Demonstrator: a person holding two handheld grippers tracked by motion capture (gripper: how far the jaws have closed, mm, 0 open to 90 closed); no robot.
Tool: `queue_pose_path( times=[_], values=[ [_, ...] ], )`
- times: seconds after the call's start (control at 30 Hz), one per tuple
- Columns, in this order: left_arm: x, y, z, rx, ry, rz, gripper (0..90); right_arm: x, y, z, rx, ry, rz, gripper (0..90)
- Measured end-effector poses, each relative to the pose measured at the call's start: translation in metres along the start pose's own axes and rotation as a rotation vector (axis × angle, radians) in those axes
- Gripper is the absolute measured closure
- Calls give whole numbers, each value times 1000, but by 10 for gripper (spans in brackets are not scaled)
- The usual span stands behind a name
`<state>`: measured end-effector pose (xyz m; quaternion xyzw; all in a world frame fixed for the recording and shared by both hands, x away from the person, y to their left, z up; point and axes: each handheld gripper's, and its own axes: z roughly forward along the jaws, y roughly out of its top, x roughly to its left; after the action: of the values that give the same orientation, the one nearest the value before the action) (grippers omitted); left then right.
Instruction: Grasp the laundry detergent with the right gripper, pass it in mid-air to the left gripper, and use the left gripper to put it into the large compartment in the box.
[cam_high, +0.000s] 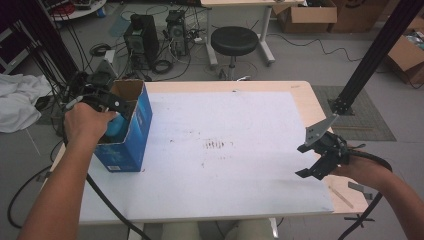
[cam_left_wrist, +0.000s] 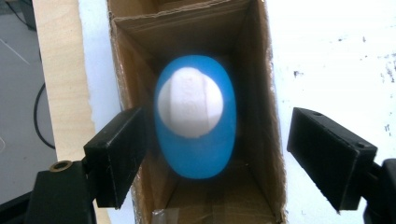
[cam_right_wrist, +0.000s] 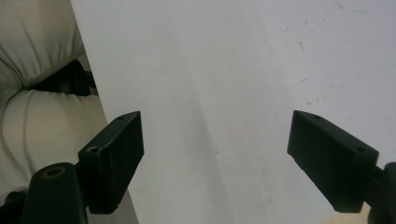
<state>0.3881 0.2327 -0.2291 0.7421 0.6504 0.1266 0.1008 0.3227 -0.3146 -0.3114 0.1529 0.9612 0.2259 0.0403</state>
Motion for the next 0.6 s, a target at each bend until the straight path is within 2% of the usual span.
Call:
queue_pose_path(
  times=[0.6],
  values=[
    [-28, 4, -20, -31, -16, 90, 205, 4, 1, -4, -7, -7, -1, 181]
  ],
)
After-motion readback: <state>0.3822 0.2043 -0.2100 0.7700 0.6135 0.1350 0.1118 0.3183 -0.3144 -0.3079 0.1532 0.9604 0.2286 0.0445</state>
